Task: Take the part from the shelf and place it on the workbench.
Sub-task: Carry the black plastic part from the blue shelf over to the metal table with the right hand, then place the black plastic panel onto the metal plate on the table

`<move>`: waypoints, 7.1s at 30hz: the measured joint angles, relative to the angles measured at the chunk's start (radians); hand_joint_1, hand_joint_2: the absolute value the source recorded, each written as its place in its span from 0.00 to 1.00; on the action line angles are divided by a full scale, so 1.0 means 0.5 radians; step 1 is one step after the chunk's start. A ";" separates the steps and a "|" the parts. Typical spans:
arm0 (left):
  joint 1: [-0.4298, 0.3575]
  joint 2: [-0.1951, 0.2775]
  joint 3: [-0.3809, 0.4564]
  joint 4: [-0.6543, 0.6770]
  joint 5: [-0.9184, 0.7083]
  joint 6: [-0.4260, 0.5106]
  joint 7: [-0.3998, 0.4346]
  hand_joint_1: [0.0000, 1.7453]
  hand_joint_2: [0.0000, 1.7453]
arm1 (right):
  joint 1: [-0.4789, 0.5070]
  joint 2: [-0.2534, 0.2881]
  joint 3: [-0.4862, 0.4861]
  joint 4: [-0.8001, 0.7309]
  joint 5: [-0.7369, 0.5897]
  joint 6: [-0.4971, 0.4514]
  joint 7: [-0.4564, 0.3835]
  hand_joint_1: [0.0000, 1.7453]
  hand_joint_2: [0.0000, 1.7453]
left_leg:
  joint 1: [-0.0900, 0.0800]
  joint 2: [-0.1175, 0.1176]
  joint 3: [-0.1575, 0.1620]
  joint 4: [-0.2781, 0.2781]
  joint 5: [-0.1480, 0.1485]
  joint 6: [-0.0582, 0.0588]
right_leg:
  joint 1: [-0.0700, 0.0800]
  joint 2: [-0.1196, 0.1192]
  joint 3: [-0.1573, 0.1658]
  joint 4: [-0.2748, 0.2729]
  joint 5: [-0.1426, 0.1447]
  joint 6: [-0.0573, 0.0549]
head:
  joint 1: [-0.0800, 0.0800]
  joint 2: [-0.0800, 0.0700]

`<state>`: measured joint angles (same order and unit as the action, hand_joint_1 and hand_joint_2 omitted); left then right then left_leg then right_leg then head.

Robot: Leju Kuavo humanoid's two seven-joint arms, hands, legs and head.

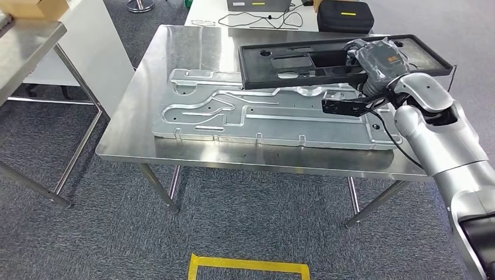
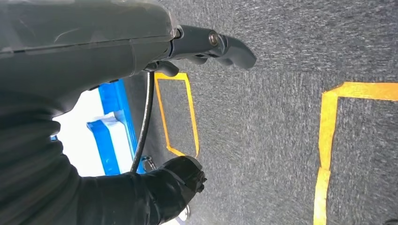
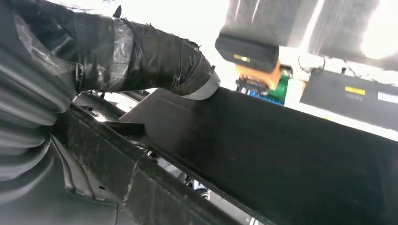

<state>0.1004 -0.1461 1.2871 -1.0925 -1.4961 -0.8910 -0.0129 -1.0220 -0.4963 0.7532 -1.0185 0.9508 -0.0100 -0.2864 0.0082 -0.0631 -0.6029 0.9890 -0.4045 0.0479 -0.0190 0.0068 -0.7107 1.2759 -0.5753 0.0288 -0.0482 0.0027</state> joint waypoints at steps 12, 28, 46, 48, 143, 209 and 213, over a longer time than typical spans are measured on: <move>-0.004 -0.015 0.000 -0.039 0.000 -0.006 -0.002 0.00 1.00 | 0.021 0.023 0.000 0.064 -0.016 -0.008 0.025 1.00 1.00 | 0.004 -0.011 -0.013 0.075 -0.092 -0.095 | -0.012 0.007 0.194 -0.443 0.232 -0.054 | 0.001 0.000; -0.031 0.004 0.001 -0.044 0.000 0.050 0.048 0.00 1.00 | 0.205 0.291 -0.011 0.086 0.127 -0.091 0.108 1.00 1.00 | -0.040 0.111 -0.057 0.042 0.000 0.001 | 0.010 -0.049 0.367 -0.444 0.127 -0.057 | 0.001 0.000; -0.067 0.065 0.001 0.158 0.000 0.168 0.099 0.00 1.00 | 0.325 0.470 0.009 0.161 0.190 -0.142 0.151 1.00 1.00 | -0.009 0.095 0.061 0.308 -0.240 -0.098 | 0.001 -0.024 0.178 -0.486 0.294 -0.119 | 0.001 0.000; -0.069 0.068 0.001 0.169 0.000 0.175 0.102 0.00 1.00 | 0.338 0.475 0.009 0.173 0.199 -0.145 0.151 1.00 1.00 | -0.004 0.105 -0.106 0.540 -0.336 -0.118 | 0.003 -0.026 0.217 -0.490 0.261 -0.127 | 0.001 0.000; -0.022 -0.268 -0.003 -0.277 0.000 0.221 0.208 0.00 1.00 | 1.837 0.316 -0.014 -0.989 -0.670 0.421 0.363 0.00 1.00 | -0.013 0.125 0.038 0.028 -0.063 -0.014 | -0.007 -0.028 0.192 -0.106 0.114 -0.010 | 0.008 0.000; -0.045 -0.254 -0.010 -0.194 0.000 0.335 0.131 0.00 0.00 | 2.036 0.901 -1.595 1.664 -2.144 0.089 0.534 0.00 0.00 | 0.013 -0.034 0.400 0.000 -0.335 -0.093 | -0.019 0.094 0.161 -0.495 0.339 -0.029 | -0.016 0.000; -0.044 -0.308 -0.010 -0.254 0.000 0.332 0.114 0.00 0.00 | 2.041 0.901 -1.635 1.653 -2.124 -0.120 0.505 0.00 0.00 | 0.008 0.053 0.368 -0.061 -0.279 -0.013 | -0.023 0.114 0.111 -0.474 0.342 0.021 | -0.010 0.000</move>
<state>0.0786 -0.3003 1.2821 -1.2196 -1.4961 -0.7251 0.0442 -0.0017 -0.0458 -0.0643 -0.1919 -0.1114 -0.0698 -0.0339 0.0122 -0.0363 -0.4189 0.9585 -0.5438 0.0414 -0.0307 0.0638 -0.6554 1.0389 -0.4044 0.0391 -0.0532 0.0028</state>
